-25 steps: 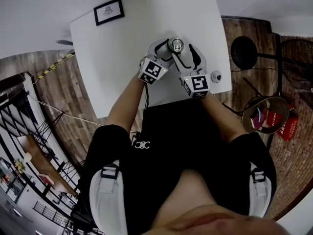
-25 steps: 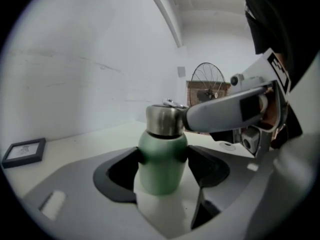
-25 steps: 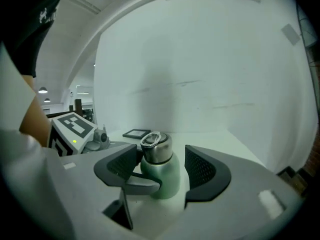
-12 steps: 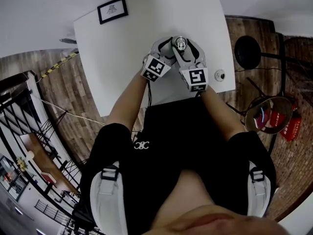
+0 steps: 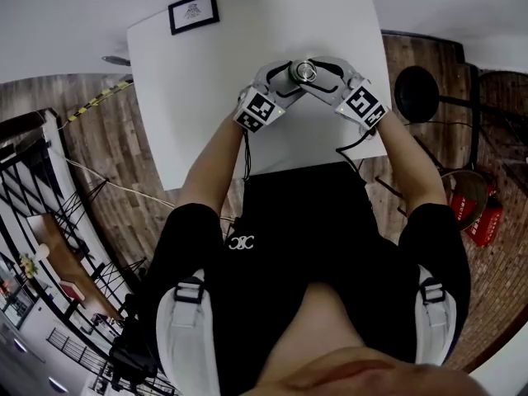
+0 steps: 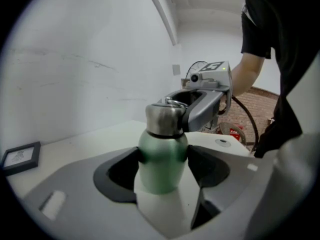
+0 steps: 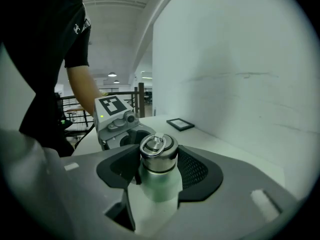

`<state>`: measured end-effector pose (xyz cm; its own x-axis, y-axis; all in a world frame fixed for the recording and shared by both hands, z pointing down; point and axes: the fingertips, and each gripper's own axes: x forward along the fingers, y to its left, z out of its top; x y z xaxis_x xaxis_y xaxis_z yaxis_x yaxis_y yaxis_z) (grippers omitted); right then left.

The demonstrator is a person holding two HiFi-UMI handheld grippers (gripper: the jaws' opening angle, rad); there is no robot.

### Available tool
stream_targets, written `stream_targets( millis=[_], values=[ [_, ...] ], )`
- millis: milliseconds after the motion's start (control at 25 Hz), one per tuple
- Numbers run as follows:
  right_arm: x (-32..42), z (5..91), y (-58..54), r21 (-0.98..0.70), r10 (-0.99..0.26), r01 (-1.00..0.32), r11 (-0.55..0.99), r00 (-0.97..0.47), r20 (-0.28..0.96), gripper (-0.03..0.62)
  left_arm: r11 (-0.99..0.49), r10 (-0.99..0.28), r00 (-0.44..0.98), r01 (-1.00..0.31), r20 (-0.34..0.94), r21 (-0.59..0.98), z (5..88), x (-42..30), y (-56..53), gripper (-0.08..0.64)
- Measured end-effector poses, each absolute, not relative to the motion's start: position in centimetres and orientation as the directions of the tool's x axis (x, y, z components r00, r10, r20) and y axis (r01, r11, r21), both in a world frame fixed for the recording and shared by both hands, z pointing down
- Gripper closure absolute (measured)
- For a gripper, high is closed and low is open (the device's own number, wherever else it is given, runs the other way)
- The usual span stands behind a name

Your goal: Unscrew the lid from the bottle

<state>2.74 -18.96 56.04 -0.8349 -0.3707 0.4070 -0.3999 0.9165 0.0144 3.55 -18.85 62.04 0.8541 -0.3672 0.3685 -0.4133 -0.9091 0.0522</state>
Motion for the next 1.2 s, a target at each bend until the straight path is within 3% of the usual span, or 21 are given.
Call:
stream_targets(
  millis=[200,320,520,720,960,1200],
  values=[
    [2.7,56.2,-18.7,0.029,-0.188,-0.200,0.979,-0.843,0.504,0.354,-0.910,-0.366,0.852,-0.412,0.373,0.049,62.0,3.6,-18.7,0.196],
    [2.4,56.0,-18.8,0.048,-0.191,-0.196,0.979,-0.826,0.531,0.351,-0.909,-0.366,0.852,-0.413,0.375,0.051,62.1,3.4,-18.8,0.196],
    [3.6,53.2,-18.9,-0.021,-0.453,-0.493,0.870,-0.813,0.366,0.342,-0.905,-0.373,0.847,-0.422,0.378,0.053,62.2,3.3,-18.7,0.196],
    [5.2,52.6,-18.5,-0.122,-0.754,-0.789,0.603,-0.613,0.235,0.342,-0.901,-0.381,0.844,-0.431,0.376,0.054,62.3,3.4,-18.9,0.196],
    [4.2,55.0,-18.6,-0.076,-0.875,-0.912,0.404,-0.409,0.258,0.342,-0.899,-0.382,0.843,-0.433,0.378,0.058,62.6,3.5,-19.0,0.196],
    [3.2,56.0,-20.2,-0.132,-0.895,-0.933,0.334,-0.358,0.267,0.342,-0.901,-0.380,0.846,-0.431,0.375,0.060,62.6,3.6,-19.1,0.196]
  ],
)
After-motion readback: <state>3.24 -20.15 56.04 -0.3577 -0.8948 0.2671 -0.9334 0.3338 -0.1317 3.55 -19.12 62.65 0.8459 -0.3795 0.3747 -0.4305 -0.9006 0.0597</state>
